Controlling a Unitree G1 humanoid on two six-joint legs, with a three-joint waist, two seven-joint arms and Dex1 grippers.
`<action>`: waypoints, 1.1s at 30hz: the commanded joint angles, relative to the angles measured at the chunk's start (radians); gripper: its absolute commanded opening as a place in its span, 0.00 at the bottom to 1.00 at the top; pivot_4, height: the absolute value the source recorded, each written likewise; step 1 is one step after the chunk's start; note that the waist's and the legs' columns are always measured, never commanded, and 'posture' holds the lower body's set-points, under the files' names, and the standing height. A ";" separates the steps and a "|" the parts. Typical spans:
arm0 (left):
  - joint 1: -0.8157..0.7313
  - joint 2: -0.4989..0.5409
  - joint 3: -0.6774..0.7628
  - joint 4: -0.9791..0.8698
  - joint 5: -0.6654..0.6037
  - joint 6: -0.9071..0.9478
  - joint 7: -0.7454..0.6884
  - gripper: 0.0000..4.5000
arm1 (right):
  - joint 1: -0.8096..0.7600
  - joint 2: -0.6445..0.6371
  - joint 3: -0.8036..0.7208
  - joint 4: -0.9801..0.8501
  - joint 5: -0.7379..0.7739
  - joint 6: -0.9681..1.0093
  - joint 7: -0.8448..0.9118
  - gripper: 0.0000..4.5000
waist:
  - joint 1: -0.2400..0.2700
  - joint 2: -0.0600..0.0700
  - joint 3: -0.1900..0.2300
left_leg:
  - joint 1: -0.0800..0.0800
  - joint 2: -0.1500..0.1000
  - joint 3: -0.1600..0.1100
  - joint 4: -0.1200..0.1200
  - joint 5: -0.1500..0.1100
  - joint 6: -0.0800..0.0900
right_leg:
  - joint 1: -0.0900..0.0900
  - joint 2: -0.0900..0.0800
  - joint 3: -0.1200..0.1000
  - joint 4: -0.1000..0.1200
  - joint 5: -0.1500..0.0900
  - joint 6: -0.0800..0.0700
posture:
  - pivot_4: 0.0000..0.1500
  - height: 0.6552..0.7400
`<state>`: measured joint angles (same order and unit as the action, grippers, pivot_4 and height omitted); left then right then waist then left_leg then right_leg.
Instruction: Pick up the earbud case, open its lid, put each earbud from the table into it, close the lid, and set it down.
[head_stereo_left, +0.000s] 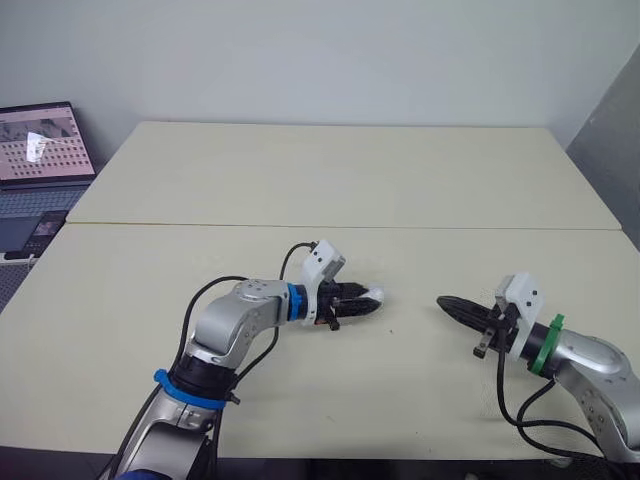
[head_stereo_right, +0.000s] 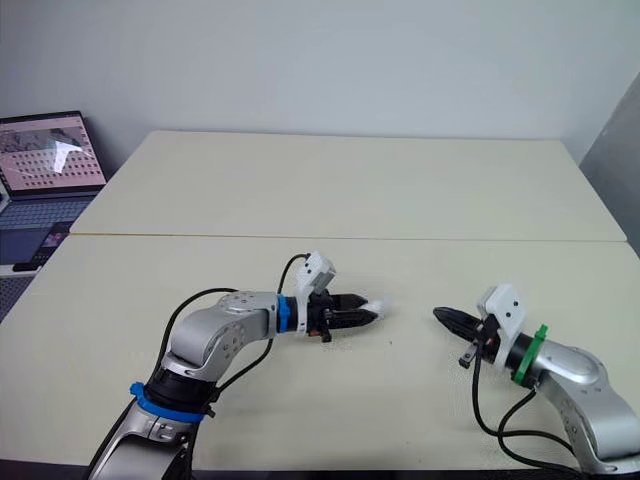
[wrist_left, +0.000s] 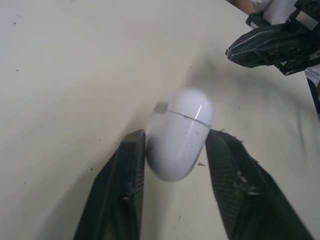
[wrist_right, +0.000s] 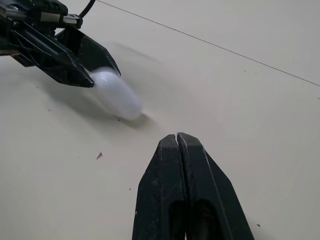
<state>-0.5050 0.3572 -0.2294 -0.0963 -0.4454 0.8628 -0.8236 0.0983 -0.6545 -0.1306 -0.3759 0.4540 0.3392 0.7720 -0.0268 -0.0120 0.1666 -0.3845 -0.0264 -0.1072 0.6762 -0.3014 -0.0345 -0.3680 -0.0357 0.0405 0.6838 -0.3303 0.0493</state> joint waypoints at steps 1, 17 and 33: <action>-0.014 0.012 0.000 -0.026 -0.003 0.005 -0.001 0.74 | 0.041 0.000 -0.030 -0.022 -0.016 -0.058 0.015 0.00 | 0.000 0.000 0.000 | 0.000 0.000 0.000 0.000 0.000 0.000 | 0.000 0.000 0.000 0.000 0.000 0.000 | 1.00 1.00; 0.071 0.111 0.041 -0.083 0.017 -0.144 -0.058 0.99 | 0.113 0.015 -0.047 0.003 -0.040 -0.129 0.037 0.00 | -0.001 0.000 0.000 | 0.000 0.000 0.001 0.000 0.002 -0.004 | 0.000 0.000 0.001 0.000 0.000 0.000 | 1.00 1.00; 0.494 0.202 0.139 -0.153 0.166 -0.667 -0.033 1.00 | 0.157 -0.031 -0.083 0.224 -0.084 -0.353 0.193 0.76 | 0.003 0.001 -0.001 | 0.002 0.000 0.002 -0.001 0.000 0.001 | 0.002 -0.001 0.002 -0.001 0.000 0.000 | 1.00 1.00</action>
<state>-0.0212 0.5561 -0.1103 -0.2336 -0.2970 0.2438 -0.8683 0.2546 -0.6731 -0.1820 -0.1506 0.3647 0.0177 0.9460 -0.0234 -0.0109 0.1660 -0.3827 -0.0259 -0.1055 0.6756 -0.3017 -0.0340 -0.3663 -0.0369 0.0421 0.6823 -0.3303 0.0492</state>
